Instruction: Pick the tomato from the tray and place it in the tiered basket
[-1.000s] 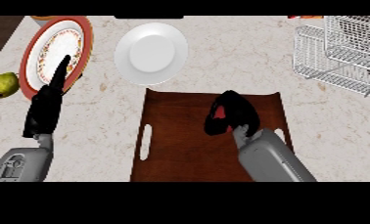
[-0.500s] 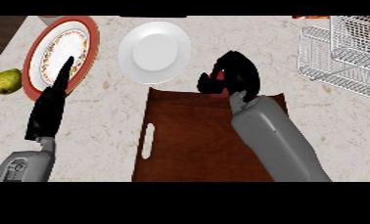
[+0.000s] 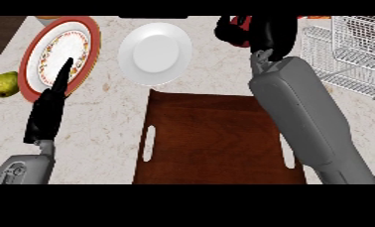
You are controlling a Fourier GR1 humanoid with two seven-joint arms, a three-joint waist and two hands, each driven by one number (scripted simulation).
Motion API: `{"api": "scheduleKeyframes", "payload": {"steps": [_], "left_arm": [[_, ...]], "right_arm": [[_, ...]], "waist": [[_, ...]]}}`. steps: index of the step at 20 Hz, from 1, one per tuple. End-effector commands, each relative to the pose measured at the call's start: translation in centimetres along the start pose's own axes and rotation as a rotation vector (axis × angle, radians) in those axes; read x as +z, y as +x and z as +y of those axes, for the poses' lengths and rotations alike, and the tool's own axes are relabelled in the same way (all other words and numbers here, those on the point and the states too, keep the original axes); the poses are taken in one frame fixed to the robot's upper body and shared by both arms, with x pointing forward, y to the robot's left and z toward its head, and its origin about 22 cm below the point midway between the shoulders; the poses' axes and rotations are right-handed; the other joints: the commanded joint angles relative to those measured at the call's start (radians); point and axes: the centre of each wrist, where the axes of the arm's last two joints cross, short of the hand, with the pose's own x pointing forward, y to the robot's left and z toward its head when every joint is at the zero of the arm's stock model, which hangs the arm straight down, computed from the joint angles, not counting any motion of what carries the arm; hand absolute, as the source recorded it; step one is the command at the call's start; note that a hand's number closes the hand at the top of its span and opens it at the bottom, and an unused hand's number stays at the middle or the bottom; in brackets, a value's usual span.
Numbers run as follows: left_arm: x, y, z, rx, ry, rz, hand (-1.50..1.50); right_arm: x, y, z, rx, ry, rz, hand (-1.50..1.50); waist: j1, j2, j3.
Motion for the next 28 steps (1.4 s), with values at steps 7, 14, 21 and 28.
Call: {"api": "scheduleKeyframes", "payload": {"steps": [7, 14, 21, 28], "left_arm": [[1.0, 0.4, 1.1, 0.004, -0.006, 0.006, 0.0], [-1.1, -0.5, 0.9, 0.005, 0.005, 0.0, 0.0], [0.5, -0.7, 1.6, 0.001, -0.008, -0.007, 0.0], [-0.7, -0.1, 1.1, 0.013, -0.01, -0.012, 0.0]], "right_arm": [[-4.5, 1.5, -10.0, 0.16, -0.212, 0.036, 1.5], [-7.3, -0.5, -12.5, 0.039, -0.138, 0.007, 1.5], [-12.0, -6.5, -13.9, 0.323, -0.2, 0.027, 1.5], [-14.3, -10.5, -13.8, 0.578, -0.281, 0.115, 1.5]], "waist": [[-0.002, -0.004, 0.0], [-0.005, 0.002, 0.0], [0.008, 0.005, 0.0], [0.009, 0.008, 0.0]]}}
